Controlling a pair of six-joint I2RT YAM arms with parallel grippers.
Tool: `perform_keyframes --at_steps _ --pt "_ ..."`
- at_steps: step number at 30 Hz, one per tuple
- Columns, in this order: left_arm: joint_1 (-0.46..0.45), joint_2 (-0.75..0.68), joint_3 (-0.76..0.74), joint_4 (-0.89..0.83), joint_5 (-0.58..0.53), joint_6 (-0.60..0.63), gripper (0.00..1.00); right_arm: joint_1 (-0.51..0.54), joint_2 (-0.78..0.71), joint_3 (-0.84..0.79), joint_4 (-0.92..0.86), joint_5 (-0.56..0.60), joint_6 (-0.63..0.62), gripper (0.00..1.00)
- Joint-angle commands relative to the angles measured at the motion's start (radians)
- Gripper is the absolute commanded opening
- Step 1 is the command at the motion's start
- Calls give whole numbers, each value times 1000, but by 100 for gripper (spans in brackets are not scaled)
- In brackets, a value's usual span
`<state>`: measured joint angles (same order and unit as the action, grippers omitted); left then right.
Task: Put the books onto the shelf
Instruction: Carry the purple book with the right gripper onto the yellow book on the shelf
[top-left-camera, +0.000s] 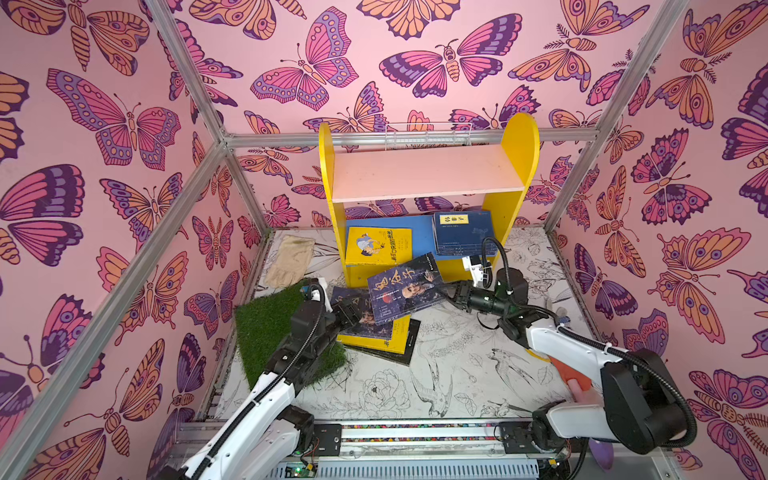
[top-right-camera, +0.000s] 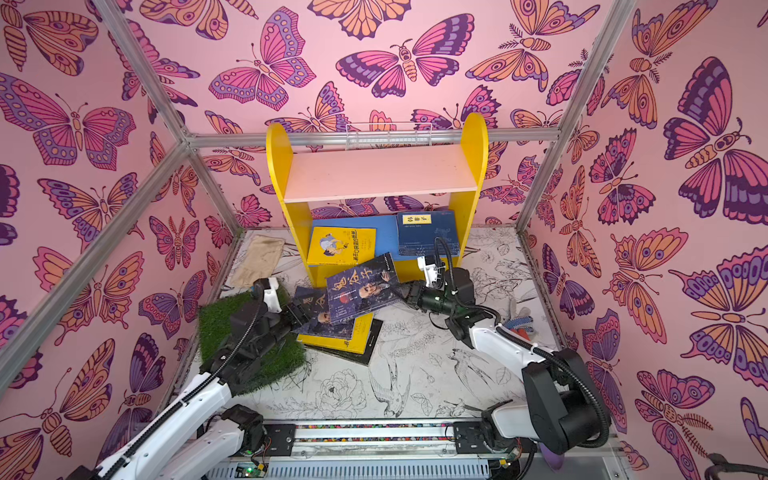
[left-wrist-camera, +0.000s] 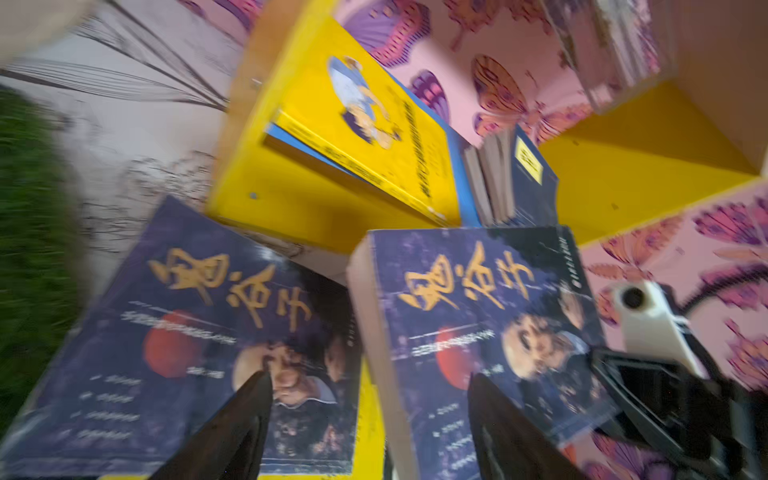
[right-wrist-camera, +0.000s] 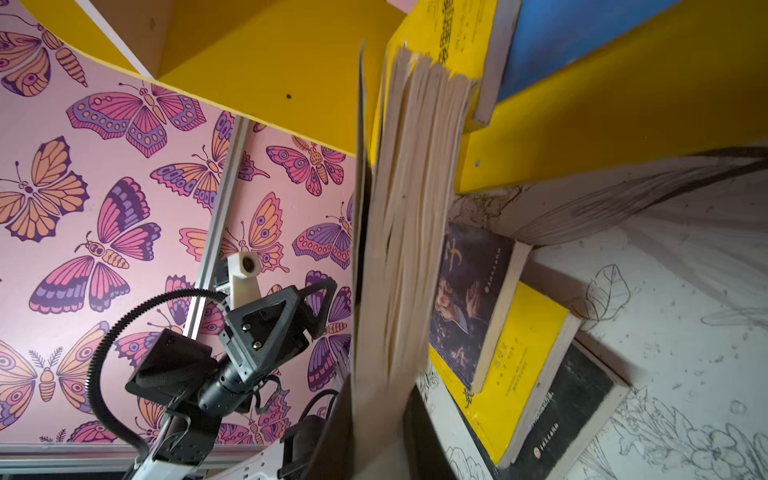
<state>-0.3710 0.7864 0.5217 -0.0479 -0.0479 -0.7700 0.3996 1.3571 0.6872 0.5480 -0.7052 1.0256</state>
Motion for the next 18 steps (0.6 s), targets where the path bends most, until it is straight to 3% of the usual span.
perform_keyframes --at_steps 1,7,18 --pt "7 -19 24 -241 -252 -51 76 13 -30 115 161 56 17 0" --pt "12 -12 1 -305 -243 -87 76 61 60 255 119 189 -78 0" --pt "11 -6 -6 -302 -204 -98 76 172 418 542 138 544 -150 0"
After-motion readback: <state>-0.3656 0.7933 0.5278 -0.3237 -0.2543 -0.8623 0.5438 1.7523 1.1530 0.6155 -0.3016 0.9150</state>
